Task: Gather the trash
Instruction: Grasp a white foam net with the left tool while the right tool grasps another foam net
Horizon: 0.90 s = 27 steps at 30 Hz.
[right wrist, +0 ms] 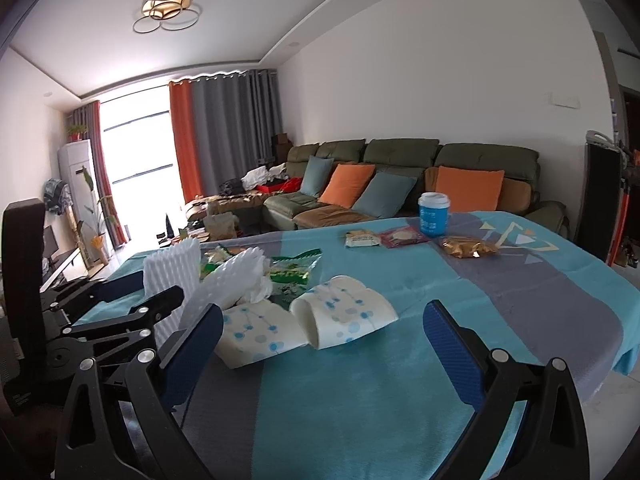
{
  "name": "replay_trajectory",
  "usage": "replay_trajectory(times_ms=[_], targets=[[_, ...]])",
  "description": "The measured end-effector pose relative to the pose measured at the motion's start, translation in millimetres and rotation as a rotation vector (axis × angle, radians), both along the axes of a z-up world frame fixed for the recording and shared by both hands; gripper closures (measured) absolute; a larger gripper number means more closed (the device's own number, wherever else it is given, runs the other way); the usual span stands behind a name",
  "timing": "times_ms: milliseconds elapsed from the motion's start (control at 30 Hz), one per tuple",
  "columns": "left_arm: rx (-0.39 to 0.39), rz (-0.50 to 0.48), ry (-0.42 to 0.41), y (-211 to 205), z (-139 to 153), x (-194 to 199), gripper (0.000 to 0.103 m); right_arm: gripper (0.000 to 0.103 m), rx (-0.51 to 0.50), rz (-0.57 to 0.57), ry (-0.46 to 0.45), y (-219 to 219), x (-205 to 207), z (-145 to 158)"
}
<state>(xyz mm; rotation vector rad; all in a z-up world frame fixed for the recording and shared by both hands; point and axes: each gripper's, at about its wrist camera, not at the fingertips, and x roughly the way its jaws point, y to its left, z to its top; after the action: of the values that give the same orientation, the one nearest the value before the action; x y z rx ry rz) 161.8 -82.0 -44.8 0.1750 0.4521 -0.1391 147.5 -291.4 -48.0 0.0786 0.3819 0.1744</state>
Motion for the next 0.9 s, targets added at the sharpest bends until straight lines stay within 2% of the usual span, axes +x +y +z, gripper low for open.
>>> replay_trajectory(times_ms=[33,200,467,533,667,733,867,900], targets=[[-0.003,-0.006,0.01,0.2,-1.7,2.0,0.062,0.006,0.001,0.01,0.002,1.5,0.7,0.0],[-0.015,0.006,0.039,8.3,-7.2,4.5,0.089,0.006,0.006,0.052,0.0,10.6,6.3,3.2],[-0.096,0.022,0.036,33.5,1.5,-10.3,0.091,0.006,0.02,0.125,0.017,32.2,18.3,7.0],[-0.125,0.016,0.034,39.9,5.9,-17.2,0.091,0.006,0.03,0.156,0.036,40.2,24.2,5.5],[-0.135,0.022,0.018,49.2,12.6,-31.3,0.091,0.008,0.046,0.213,0.091,58.3,37.7,-0.7],[-0.137,0.033,0.013,55.7,15.0,-37.8,0.091,0.015,0.05,0.232,0.115,65.9,42.5,-3.1],[-0.137,0.06,0.014,66.6,15.6,-45.9,0.091,0.022,0.052,0.258,0.153,78.7,50.2,-7.8],[-0.138,0.067,0.014,68.1,15.2,-47.3,0.091,0.032,0.052,0.267,0.166,81.7,52.2,-9.3]])
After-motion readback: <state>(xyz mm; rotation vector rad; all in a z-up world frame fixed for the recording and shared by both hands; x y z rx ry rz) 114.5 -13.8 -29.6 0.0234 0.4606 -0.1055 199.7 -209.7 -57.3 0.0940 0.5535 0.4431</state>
